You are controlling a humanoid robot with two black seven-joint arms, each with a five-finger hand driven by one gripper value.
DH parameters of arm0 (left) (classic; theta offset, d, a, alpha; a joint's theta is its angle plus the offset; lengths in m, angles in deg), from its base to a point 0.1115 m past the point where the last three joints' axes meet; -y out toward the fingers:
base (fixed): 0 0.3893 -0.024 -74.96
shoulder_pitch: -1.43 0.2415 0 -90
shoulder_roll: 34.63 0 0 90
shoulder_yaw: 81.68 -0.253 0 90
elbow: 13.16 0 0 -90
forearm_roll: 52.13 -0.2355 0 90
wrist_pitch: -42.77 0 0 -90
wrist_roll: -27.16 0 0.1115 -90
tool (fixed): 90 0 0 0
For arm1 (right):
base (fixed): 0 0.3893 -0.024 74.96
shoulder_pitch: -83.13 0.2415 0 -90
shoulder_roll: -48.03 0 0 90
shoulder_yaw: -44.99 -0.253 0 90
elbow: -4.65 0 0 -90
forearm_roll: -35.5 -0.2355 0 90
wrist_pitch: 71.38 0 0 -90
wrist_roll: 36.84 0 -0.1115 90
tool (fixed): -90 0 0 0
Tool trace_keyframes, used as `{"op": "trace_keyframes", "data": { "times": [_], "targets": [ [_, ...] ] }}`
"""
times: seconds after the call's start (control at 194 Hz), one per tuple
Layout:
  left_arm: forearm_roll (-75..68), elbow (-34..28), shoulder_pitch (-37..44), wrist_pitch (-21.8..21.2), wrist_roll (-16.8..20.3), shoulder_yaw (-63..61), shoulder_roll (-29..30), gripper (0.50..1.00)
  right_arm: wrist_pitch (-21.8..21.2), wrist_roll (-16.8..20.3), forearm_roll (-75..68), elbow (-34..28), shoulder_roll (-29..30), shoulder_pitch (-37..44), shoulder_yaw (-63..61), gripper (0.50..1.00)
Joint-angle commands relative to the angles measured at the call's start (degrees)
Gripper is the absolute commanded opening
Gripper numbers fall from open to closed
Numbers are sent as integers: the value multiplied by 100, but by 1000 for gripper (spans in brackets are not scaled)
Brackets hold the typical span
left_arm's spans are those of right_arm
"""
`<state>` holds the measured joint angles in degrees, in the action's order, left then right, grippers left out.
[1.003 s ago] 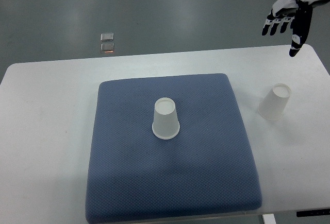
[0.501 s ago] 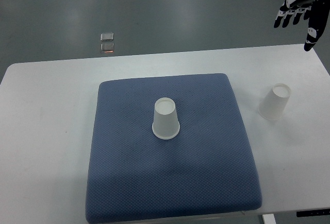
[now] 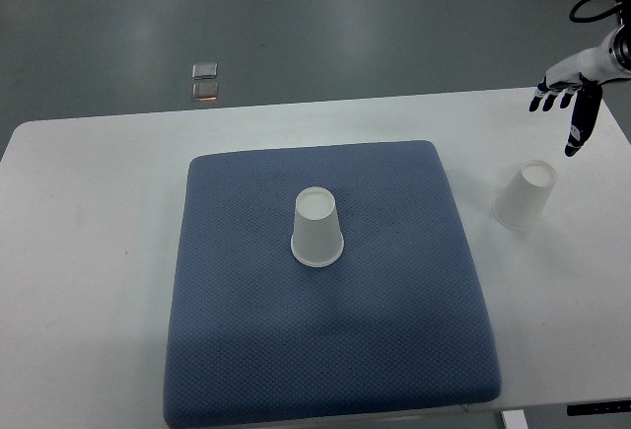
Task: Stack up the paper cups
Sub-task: 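Move the right hand above the white cup beside the mat, then lower the right hand and close its fingers around the cup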
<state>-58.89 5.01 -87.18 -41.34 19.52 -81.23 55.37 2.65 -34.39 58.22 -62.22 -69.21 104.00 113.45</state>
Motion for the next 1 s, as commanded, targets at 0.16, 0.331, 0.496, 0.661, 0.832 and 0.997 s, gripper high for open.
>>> {"op": "trace_keyframes", "data": {
  "times": [0.16,0.331,0.496,0.661,0.832,0.997],
  "targets": [
    [-1,-7,2,0,-1,-1,0,1000,322,0,-39,490,201,-768,-26,913],
    [-1,-7,2,0,-9,-10,0,1000,419,0,-30,736,341,-1172,-359,913],
    [-1,-7,2,0,-9,-19,0,1000,524,0,-21,911,368,-1480,-456,913],
    [-1,-7,11,-9,-1,-19,0,1000,569,0,-21,1026,368,-1656,-456,911],
    [-1,-7,11,0,-9,-19,0,1000,595,0,-21,1167,429,-1832,-465,911],
    [-1,-7,11,-9,-9,-19,0,1000,630,0,-30,1246,588,-1955,-483,909]
  ]
}}
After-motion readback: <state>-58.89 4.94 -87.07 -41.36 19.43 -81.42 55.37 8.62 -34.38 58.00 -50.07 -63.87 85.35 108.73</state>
